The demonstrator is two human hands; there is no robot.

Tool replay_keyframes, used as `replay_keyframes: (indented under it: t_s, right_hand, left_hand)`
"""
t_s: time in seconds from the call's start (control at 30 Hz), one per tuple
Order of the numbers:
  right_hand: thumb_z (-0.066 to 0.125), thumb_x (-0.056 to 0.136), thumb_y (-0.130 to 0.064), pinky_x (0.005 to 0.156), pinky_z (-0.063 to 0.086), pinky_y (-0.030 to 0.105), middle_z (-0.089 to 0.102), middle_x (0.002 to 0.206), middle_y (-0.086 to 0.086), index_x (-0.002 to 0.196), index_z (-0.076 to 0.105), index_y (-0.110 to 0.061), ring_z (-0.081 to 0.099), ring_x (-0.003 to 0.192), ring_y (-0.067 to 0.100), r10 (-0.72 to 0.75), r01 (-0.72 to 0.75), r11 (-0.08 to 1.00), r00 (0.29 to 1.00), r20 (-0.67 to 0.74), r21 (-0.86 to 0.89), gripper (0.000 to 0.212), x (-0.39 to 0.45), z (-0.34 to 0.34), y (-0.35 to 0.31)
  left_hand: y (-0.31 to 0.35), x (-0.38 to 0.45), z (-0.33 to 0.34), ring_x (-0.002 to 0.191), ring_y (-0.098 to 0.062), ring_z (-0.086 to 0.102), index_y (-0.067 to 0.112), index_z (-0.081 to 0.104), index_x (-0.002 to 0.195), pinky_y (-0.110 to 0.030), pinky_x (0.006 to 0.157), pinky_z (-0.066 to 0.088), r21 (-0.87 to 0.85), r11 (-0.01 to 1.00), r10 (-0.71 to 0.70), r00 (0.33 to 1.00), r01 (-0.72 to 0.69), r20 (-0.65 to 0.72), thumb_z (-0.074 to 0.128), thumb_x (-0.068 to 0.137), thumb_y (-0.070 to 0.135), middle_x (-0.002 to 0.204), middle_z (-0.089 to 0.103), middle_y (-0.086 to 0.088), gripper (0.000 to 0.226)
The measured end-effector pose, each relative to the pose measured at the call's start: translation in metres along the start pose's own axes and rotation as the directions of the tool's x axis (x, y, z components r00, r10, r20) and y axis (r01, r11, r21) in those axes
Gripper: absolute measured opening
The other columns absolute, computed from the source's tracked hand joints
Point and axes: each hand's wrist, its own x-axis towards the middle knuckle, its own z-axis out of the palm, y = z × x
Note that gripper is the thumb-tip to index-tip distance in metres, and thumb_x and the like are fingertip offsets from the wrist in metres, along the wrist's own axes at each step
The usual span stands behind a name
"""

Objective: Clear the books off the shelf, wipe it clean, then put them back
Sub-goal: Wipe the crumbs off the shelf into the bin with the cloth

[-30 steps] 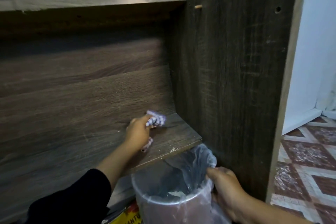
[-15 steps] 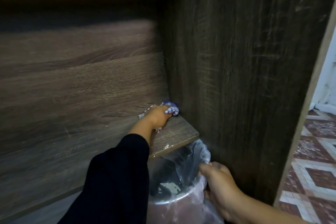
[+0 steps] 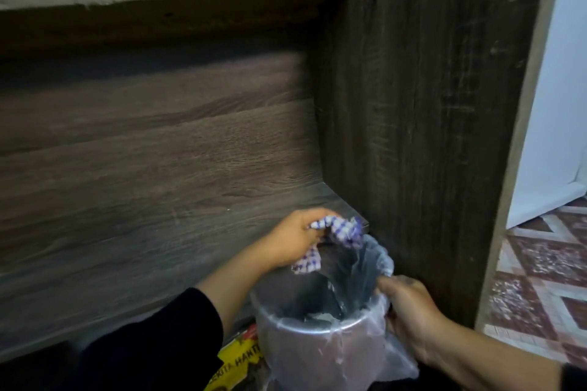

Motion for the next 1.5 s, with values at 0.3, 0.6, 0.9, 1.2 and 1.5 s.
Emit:
replay_keyframes:
  t_s: [0.3,0.6,0.9,1.2,1.5]
  right_hand:
    - [0.045,0.084,0.005,0.050,0.048,0.032,0.048,0.058,0.016,0.069,0.051,-0.001,0.052,0.047,0.027,0.034,-0.034,0.999,0.999,0.005,-0.034,0.018,-0.007,0.003,-0.007]
    - [0.043,0.085,0.006,0.041,0.046,0.027,0.044,0.052,0.014,0.059,0.045,-0.004,0.049,0.038,0.024,0.038,-0.037,0.997,0.999,0.011,-0.063,0.028,-0.003,0.010,-0.004]
    - [0.046,0.084,0.001,0.057,0.050,0.038,0.053,0.071,0.022,0.084,0.056,0.004,0.057,0.058,0.032,0.045,-0.044,0.995,0.999,0.013,-0.093,0.010,0.008,0.012,-0.003]
    - [0.047,0.085,0.002,0.050,0.052,0.034,0.052,0.057,0.017,0.085,0.053,0.001,0.057,0.048,0.030,0.040,-0.043,0.995,0.999,-0.035,-0.093,0.006,0.004,0.016,-0.002]
    - [0.048,0.084,0.003,0.065,0.053,0.044,0.059,0.079,0.029,0.096,0.058,0.012,0.061,0.067,0.038,0.032,-0.035,0.995,0.999,-0.041,-0.092,0.019,-0.002,0.014,-0.003]
  left_hand:
    - [0.002,-0.008,-0.038,0.071,-0.003,0.062,0.033,0.070,0.095,-0.016,0.065,0.049,-0.141,0.989,-0.106,0.906,0.052,-0.409,0.039,0.088,-0.013,0.087,0.069,0.012,0.056]
    - [-0.126,-0.054,-0.106,0.134,-0.033,0.035,0.030,0.045,0.138,-0.047,0.112,0.025,0.204,0.546,-0.648,0.564,0.812,-0.511,0.033,0.089,0.064,0.149,0.040,-0.005,0.062]
    - [-0.119,0.003,-0.081,0.125,-0.023,0.052,0.043,0.051,0.129,-0.039,0.107,0.039,0.327,0.752,-0.482,0.816,0.572,-0.318,0.030,0.072,0.073,0.138,0.054,0.007,0.068]
    - [-0.052,0.002,-0.018,0.125,-0.024,0.049,0.026,0.057,0.130,-0.036,0.107,0.037,0.328,0.899,-0.269,0.957,0.291,-0.112,0.052,0.086,0.049,0.136,0.056,0.002,0.050]
    - [-0.011,-0.023,0.001,0.114,-0.024,0.055,0.011,0.065,0.121,-0.018,0.093,0.037,0.169,0.984,-0.014,0.962,0.061,-0.271,0.048,0.080,-0.012,0.120,0.065,-0.009,0.049]
